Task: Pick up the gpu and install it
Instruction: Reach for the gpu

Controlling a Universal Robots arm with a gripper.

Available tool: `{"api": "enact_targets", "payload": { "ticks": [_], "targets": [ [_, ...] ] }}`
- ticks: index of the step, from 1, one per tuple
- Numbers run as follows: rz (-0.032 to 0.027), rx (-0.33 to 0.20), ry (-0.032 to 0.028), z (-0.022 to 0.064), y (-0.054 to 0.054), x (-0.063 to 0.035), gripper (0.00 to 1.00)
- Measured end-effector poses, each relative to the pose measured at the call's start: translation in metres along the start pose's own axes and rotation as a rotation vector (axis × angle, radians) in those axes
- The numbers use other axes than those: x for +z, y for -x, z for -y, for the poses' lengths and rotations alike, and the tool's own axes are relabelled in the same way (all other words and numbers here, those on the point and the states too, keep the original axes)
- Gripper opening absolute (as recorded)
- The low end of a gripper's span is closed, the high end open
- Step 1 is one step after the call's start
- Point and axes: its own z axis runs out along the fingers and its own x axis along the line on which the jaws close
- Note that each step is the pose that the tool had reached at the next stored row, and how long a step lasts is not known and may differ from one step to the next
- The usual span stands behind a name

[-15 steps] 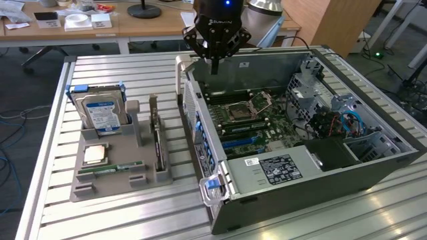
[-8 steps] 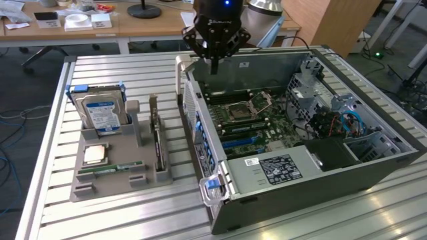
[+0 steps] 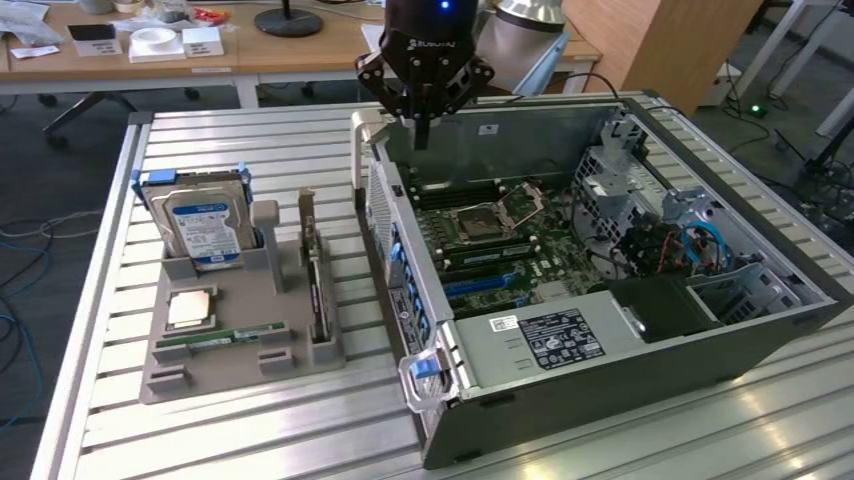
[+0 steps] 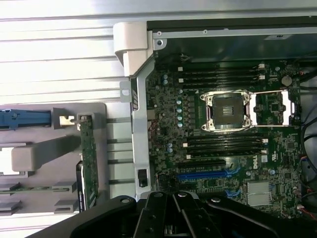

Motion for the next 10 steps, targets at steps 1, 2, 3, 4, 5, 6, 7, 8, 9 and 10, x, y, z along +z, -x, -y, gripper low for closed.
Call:
{"api": "enact_targets", "payload": {
  "ticks": [1,2,3,4,5,6,7,8,9,10],
  "targets": [
    [0.0000,0.000,0.0000,0.0001,-0.0010,0.0000,0.11],
    [0.0000,0.000,0.0001,0.0001,-0.0020,0.0000,0.11],
    [0.0000,0.000,0.0001,0.0002,-0.0028,0.0000,0.11],
    [0.0000,0.000,0.0001,0.0003,-0.0036,-0.0001,0.11],
    [0.0000,0.000,0.0000,0.0003,-0.0044,-0.0001,0.11],
    [0.0000,0.000,0.0001,0.0004,-0.0053,-0.0001,0.11],
    [0.0000,0.000,0.0000,0.0004,-0.0061,-0.0001,0.11],
    [0.0000,0.000,0.0001,0.0005,-0.0067,-0.0001,0.11],
    [0.0000,0.000,0.0000,0.0006,-0.0074,-0.0001,0.11],
    [0.0001,0.000,0.0001,0.0006,-0.0081,-0.0001,0.11]
  ]
}}
